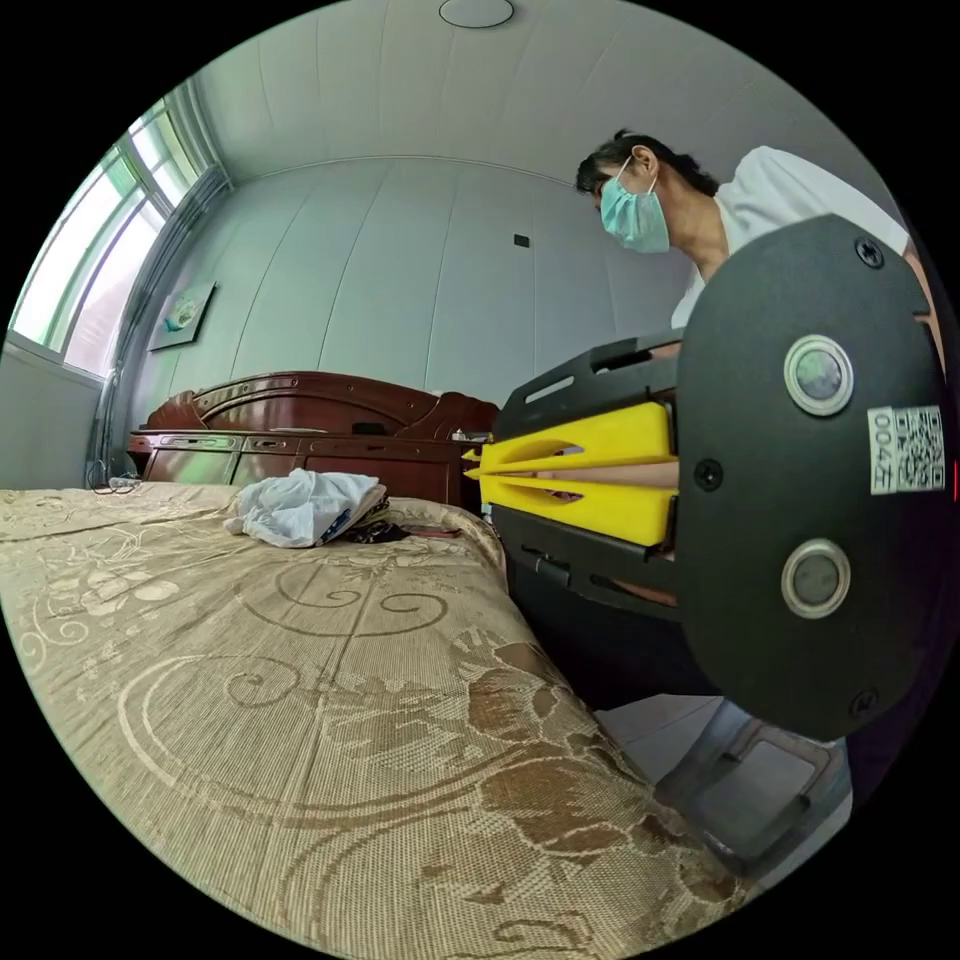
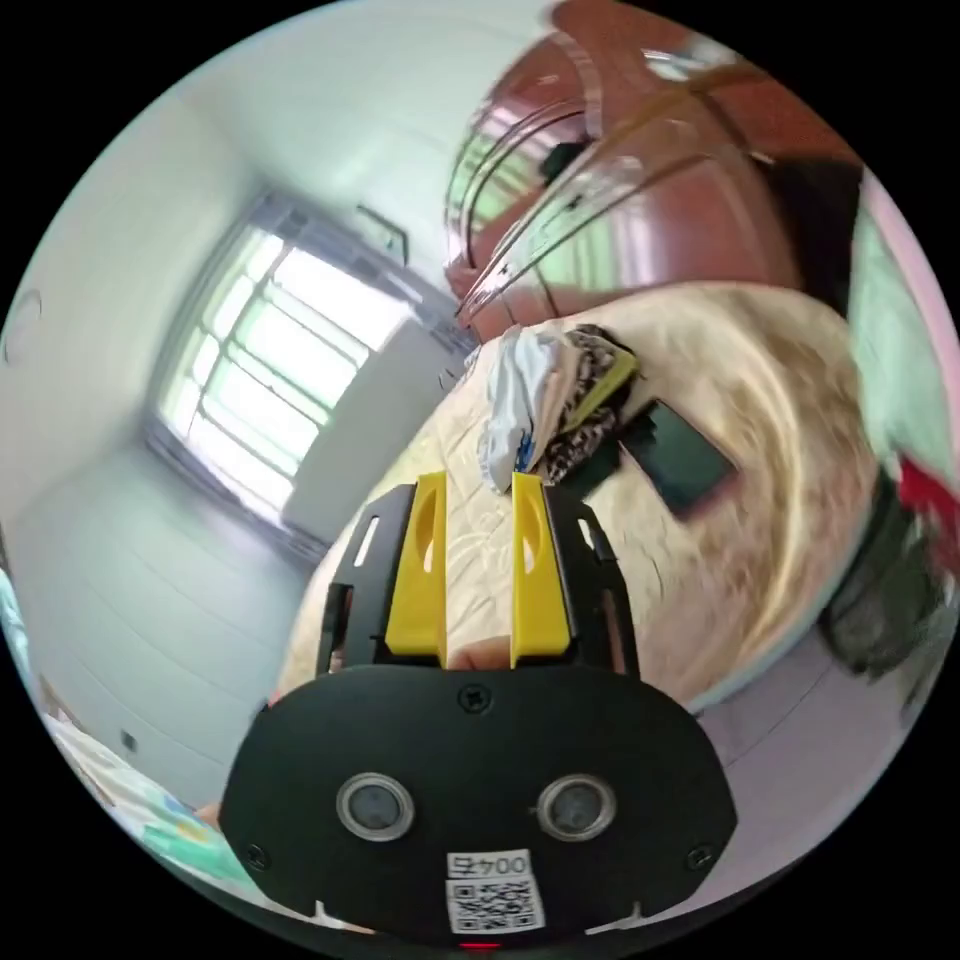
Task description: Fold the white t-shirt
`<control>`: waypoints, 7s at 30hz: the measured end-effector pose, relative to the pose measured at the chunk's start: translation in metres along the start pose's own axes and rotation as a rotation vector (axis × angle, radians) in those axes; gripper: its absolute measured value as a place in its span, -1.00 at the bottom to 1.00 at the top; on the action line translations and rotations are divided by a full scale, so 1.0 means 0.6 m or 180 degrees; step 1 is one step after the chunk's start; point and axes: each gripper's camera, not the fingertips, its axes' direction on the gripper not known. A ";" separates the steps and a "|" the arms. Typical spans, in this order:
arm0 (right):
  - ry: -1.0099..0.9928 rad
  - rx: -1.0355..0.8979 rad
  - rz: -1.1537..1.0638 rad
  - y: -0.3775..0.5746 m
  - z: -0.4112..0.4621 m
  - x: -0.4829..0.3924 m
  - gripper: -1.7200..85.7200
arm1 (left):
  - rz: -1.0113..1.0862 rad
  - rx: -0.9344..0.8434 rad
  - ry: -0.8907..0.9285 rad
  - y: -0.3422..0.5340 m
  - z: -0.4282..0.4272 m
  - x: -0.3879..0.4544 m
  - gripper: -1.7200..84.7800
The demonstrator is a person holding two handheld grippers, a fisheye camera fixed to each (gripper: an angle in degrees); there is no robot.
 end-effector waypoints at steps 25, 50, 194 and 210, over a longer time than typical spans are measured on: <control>0.0692 -0.0284 -0.2761 -0.131 0.282 -0.689 -0.97 | 0.0009 0.0519 0.0211 -0.009 -0.234 0.028 -0.96; 0.0118 -0.2319 -0.2187 0.104 0.281 -0.835 -0.54 | 0.1146 0.0466 -0.0829 0.153 -0.317 0.259 -0.68; -0.4027 -0.1697 -0.0745 0.164 0.413 -0.664 -0.76 | 0.3691 0.1420 -0.1104 -0.086 -0.325 2.169 -0.94; -0.3567 -0.0455 -0.1671 -0.293 0.166 -0.622 -0.98 | 0.3213 0.2159 -0.1568 -0.108 -0.534 2.164 -0.94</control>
